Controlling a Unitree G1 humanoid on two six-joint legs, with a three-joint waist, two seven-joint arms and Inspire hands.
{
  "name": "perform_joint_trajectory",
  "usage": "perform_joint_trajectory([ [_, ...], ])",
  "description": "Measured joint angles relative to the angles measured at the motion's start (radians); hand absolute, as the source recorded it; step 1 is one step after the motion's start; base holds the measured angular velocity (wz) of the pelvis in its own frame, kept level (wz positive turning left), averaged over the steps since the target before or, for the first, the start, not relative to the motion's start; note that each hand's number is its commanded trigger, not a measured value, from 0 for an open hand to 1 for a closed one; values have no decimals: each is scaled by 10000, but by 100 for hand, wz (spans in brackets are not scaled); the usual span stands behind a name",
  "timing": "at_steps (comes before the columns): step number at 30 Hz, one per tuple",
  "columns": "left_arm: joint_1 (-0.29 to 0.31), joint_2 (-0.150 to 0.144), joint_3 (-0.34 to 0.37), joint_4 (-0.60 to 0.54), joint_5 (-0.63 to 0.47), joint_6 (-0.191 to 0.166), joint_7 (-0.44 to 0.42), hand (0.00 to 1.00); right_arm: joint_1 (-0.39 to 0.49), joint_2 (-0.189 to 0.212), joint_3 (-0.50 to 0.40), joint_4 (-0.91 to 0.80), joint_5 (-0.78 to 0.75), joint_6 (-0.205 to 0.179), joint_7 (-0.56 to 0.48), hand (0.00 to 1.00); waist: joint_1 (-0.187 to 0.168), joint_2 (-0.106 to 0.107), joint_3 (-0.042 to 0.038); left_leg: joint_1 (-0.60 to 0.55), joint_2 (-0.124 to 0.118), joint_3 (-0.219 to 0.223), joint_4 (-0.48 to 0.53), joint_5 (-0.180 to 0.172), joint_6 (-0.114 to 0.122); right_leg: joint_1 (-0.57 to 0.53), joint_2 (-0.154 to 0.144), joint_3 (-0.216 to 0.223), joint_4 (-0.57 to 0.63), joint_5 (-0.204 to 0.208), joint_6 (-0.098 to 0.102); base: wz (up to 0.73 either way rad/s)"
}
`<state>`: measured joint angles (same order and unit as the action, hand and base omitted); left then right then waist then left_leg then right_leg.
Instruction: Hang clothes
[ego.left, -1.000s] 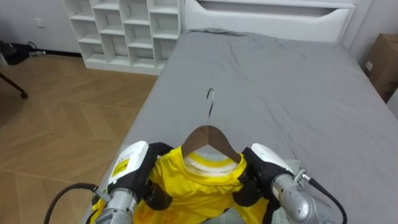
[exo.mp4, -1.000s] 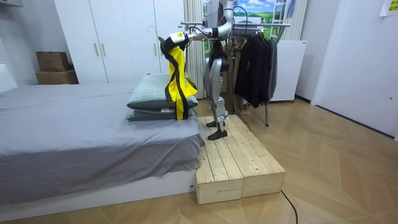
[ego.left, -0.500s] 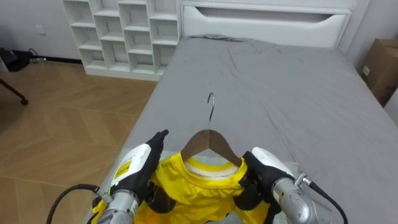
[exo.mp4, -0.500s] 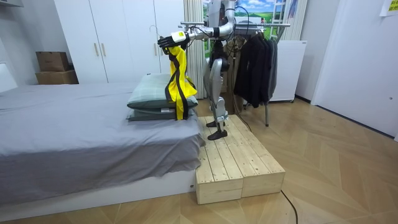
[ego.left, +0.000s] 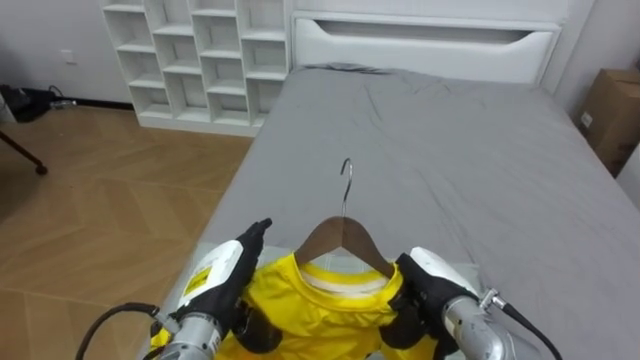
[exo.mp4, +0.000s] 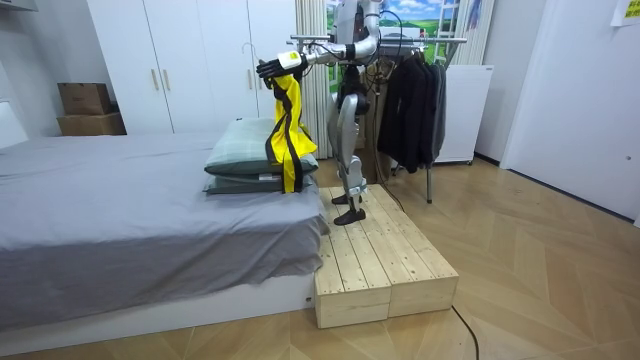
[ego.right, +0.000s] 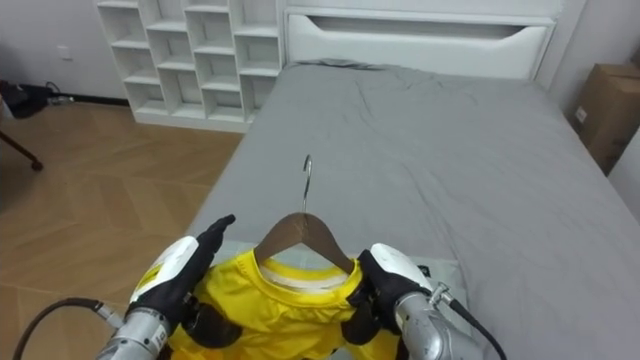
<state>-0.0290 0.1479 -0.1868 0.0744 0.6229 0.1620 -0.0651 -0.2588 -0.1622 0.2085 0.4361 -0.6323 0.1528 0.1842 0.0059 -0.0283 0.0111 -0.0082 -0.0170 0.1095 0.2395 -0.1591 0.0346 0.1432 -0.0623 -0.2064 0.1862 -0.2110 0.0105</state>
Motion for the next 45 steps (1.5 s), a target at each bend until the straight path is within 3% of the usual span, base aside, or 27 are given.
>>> perform_joint_trajectory([
  [6, 396, 51, 283, 0, -1385, -398, -355, 0, 223, -213, -159, 0, -128, -191, 39, 100, -12, 121, -76, -6, -21, -43, 3, -2, 3, 21, -28, -153, -1, 0, 1, 2],
  [11, 567, 89, 734, 1, -1612, -395, -750, 0, 447, -303, -581, 9, -323, -304, 39, 100, -12, 155, -85, -10, -29, -95, 29, -3, 3, 53, -24, -165, -10, -3, 4, 2],
  [15, 673, 537, 1322, 1, -1615, -380, -1043, 0, 466, -618, -1617, 412, 290, -324, -11, 100, 18, 162, -83, -7, -45, -128, 42, -2, 4, 47, -29, -164, -7, -7, 8, 0],
  [21, 1087, 644, 1955, 1, -2289, -376, -1676, 0, 457, -1164, -2404, 690, 456, -305, -181, 100, -18, 150, -81, -29, -88, -141, 57, 10, 24, -9, -70, -192, 3, -50, 43, 0],
  [26, 1272, 657, 2152, 125, -2416, -361, -2451, 0, 451, -1279, -2780, 716, 793, -295, -232, 100, -2, 101, -62, -31, -124, -142, 9, 20, 37, -27, -99, -184, -9, -115, 66, 1],
  [36, 1503, 670, 3274, 1835, -3302, -385, -2595, 0, 200, -1734, -3196, 1557, 1181, -310, -982, 100, 73, 96, -61, -144, -136, -156, -24, 18, 32, -122, -104, -244, -19, -182, 80, 0],
  [40, 1556, 665, 3417, 2513, -3418, -392, -2560, 0, 146, -1933, -3277, 1743, 1210, -306, -1095, 100, 107, 110, -69, -144, -129, -91, -52, 18, 30, -163, -106, -245, -6, -181, 79, -1],
  [45, 1659, 672, 3722, 4666, -3845, -397, -2431, 0, 155, -1967, -3452, 1537, 1157, -206, -1094, 100, 124, 130, -91, 11, -122, 38, -252, 18, 26, -193, -105, -42, 21, -182, 79, -11],
])
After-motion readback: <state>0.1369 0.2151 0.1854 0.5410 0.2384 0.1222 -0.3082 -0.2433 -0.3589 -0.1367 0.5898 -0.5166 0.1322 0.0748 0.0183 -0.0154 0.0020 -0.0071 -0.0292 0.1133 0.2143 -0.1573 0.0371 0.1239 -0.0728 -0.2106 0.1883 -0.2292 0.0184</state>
